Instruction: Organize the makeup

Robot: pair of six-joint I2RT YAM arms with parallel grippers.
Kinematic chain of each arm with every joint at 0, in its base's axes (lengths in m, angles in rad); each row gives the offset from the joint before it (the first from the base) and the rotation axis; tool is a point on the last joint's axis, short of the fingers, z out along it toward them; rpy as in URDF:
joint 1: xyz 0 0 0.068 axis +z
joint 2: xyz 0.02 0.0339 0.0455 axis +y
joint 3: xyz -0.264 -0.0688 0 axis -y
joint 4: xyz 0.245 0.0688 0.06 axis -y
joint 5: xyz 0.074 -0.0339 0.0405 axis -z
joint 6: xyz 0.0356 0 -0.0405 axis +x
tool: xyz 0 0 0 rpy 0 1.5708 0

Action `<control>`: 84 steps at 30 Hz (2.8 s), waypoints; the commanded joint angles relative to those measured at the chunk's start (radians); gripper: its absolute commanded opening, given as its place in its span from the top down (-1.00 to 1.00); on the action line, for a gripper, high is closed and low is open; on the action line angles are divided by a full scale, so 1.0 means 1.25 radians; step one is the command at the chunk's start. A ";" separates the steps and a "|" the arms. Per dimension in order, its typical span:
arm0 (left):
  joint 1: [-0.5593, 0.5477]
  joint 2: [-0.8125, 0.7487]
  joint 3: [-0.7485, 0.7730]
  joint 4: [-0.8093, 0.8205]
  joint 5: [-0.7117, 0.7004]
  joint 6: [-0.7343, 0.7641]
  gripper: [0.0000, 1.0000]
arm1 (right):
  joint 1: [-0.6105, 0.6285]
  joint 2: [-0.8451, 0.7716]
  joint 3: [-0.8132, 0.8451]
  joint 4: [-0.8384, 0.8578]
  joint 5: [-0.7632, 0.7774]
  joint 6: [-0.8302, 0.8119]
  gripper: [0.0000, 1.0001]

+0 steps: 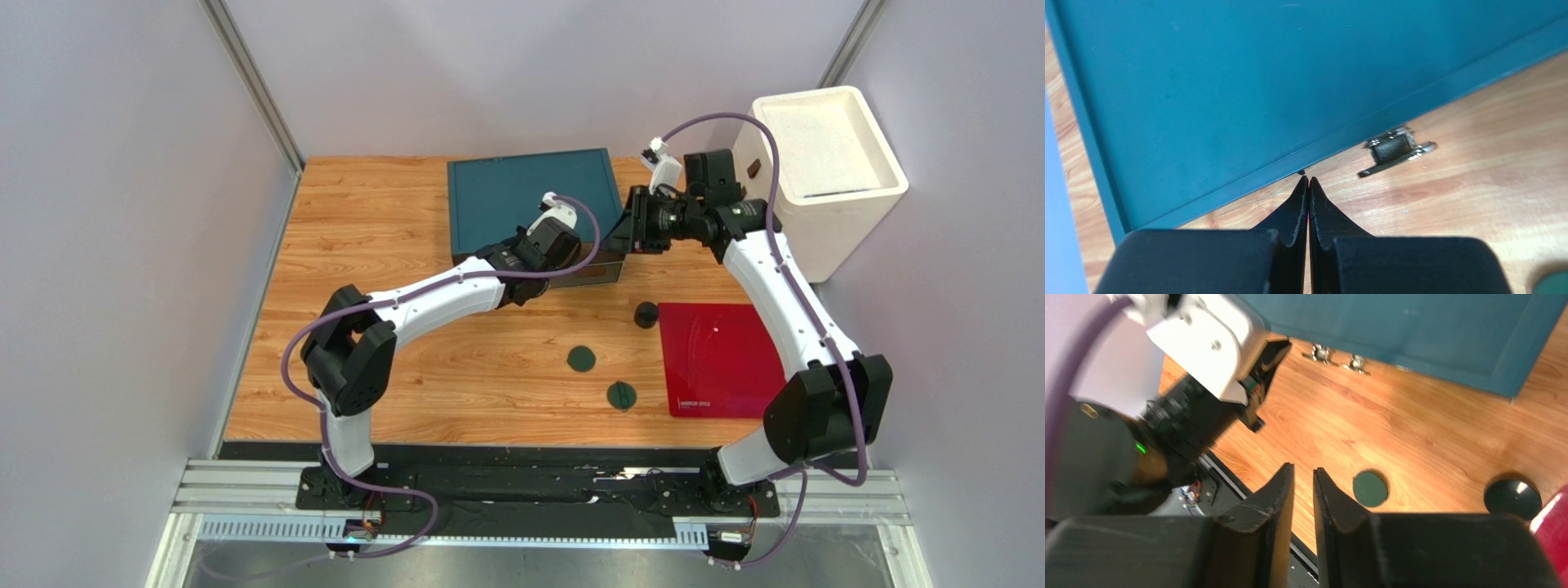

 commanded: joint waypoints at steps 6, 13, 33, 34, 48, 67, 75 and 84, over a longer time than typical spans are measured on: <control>0.011 -0.218 -0.009 -0.005 0.187 0.056 0.97 | 0.052 -0.181 -0.205 0.093 0.057 -0.050 -0.02; 0.086 -0.322 -0.032 -0.059 0.347 0.031 0.25 | 0.194 -0.257 -0.390 0.251 0.226 -0.041 -0.60; 0.328 -0.066 0.200 -0.197 0.753 -0.033 -0.56 | 0.500 0.113 -0.322 0.604 0.845 -0.104 -1.00; 0.331 -0.063 0.201 -0.198 0.768 -0.033 -0.56 | 0.503 0.136 -0.299 0.572 0.858 -0.093 -1.00; 0.368 -0.011 0.211 -0.207 0.816 -0.039 -0.55 | 0.506 0.229 -0.216 0.561 0.876 0.000 -0.97; 0.374 0.042 0.244 -0.231 0.853 -0.032 -0.54 | 0.492 0.009 -0.417 0.491 0.652 0.221 -0.96; 0.373 0.052 0.230 -0.242 0.857 -0.025 -0.53 | 0.429 -0.040 -0.524 0.664 0.499 0.406 -0.95; 0.373 0.036 0.212 -0.242 0.852 -0.025 -0.52 | 0.336 -0.028 -0.621 0.793 0.512 0.649 -0.93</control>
